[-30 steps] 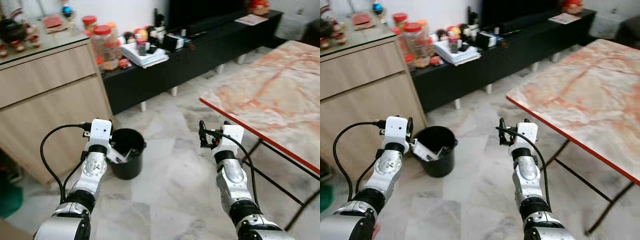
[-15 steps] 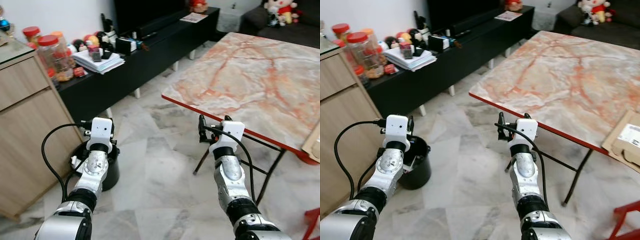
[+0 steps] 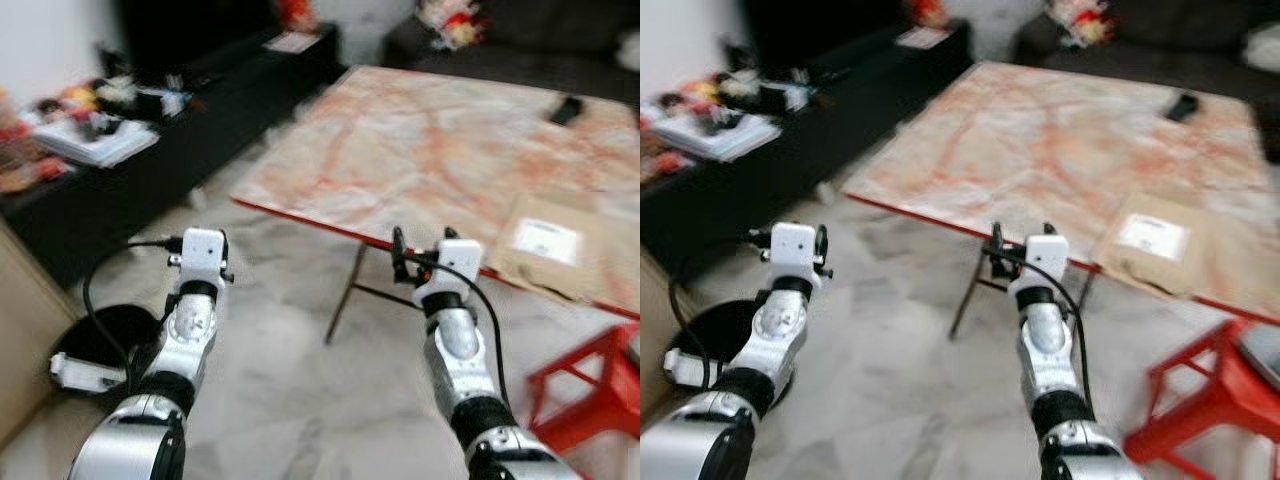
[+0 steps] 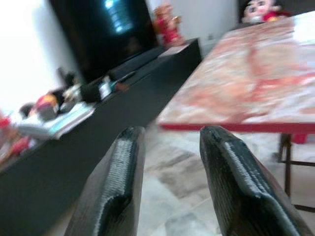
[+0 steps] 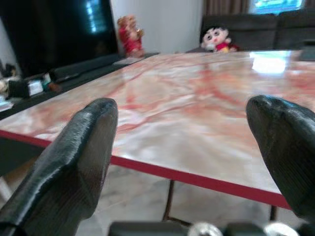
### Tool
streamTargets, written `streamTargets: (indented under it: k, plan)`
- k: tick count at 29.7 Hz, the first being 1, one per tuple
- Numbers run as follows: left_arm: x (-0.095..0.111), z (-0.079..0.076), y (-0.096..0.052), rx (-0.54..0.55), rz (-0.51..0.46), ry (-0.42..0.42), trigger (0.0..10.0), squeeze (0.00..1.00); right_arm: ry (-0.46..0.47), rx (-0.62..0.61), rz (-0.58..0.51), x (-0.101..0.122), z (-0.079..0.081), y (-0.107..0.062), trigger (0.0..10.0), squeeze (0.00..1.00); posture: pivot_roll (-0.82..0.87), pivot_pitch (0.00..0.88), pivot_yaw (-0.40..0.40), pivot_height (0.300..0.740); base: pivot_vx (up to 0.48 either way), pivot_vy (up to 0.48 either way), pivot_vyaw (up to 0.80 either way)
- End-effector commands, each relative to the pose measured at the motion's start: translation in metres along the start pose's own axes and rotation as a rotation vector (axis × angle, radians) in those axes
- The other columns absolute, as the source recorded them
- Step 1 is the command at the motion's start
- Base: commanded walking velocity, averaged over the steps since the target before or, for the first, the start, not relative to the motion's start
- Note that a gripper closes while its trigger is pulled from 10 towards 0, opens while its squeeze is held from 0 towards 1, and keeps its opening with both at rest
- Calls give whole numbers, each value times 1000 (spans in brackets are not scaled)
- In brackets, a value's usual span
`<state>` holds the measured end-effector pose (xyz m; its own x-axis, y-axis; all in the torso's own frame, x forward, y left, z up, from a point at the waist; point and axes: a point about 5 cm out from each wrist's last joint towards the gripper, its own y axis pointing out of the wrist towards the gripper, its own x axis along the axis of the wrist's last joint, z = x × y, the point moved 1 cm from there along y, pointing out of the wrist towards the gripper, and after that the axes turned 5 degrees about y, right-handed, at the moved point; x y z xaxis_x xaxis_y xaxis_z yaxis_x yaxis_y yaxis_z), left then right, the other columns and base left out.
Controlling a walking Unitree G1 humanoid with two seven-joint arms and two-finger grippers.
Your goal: Picking trash to rubbish bin
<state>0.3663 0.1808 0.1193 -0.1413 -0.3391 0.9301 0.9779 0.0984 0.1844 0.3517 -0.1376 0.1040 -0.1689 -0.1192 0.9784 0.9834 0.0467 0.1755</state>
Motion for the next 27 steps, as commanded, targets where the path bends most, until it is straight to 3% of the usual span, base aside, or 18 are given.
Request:
streamTargets:
  k: [1,20,27]
  plan:
    - [3,0,3,5,-5,-5,10000,0,-10,-3,-11,4,-1,2,10000,0,-111,0,28,740,0,0,-800]
    - [11,-7,5,-41,-30,-25,10000,0,-17,10,-27,8,2,3,10000,0,-113,0,6,740,0,0,-800]
    - [17,-13,6,-49,-52,-36,10000,0,-9,25,-35,10,5,4,10000,0,-113,0,2,740,0,0,-73]
